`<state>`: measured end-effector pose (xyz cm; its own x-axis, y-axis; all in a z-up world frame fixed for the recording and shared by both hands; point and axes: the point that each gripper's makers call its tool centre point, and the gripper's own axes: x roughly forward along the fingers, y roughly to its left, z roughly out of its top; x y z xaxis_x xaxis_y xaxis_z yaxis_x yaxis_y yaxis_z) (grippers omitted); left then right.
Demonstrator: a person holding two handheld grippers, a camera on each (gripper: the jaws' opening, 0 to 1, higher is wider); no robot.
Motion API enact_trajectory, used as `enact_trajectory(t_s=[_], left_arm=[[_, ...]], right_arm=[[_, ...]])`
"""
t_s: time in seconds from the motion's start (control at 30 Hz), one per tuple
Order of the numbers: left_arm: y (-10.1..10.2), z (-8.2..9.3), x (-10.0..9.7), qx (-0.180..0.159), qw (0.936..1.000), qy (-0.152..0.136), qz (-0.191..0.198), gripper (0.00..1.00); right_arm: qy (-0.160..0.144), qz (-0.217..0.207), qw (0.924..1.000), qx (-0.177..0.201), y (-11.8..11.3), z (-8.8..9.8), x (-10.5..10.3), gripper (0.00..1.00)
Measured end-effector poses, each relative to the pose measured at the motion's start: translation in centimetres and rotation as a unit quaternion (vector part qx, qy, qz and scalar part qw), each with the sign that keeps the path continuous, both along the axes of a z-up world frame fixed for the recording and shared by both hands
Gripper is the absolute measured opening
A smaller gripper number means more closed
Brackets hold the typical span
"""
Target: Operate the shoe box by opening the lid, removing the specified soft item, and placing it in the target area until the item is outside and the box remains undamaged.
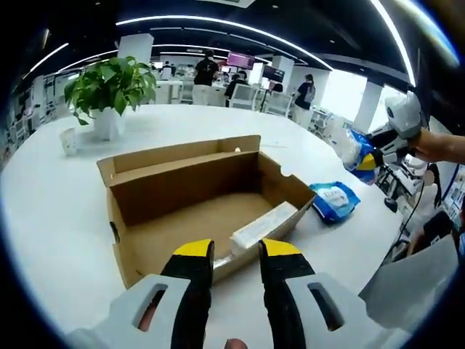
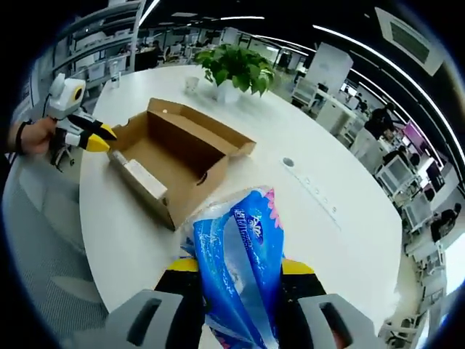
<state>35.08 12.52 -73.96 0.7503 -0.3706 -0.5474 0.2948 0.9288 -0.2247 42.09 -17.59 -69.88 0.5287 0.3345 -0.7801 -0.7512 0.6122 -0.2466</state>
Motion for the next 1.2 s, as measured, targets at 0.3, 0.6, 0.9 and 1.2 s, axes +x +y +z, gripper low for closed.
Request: enact_trajectory(t_s=[0.3, 0.6, 0.9, 1.2], left_arm=[[0.3, -0.2, 0.0, 0.006, 1.0000, 0.000, 0.001, 0.25], [0.7, -0.3, 0.0, 0.013, 0.9999, -0.001, 0.006, 0.25], [1.2, -0.4, 0.1, 0.021, 0.9997, -0.001, 0.015, 0.25], [1.4, -0.3, 0.0, 0.030, 0.9994, -0.003, 0.016, 0.25]], right_arm=[[0.018, -0.026, 0.9991, -0.029, -5.7, -1.9, -1.5, 0.34], [0.027, -0.021, 0.9977, -0.058, -9.4, -2.7, -1.6, 0.34], [0.034, -0.021, 0.9966, -0.072, -12.5, -3.3, -1.0, 0.34], [0.047, -0.010, 0.9949, -0.089, -14.6, -4.8, -1.0, 0.35]])
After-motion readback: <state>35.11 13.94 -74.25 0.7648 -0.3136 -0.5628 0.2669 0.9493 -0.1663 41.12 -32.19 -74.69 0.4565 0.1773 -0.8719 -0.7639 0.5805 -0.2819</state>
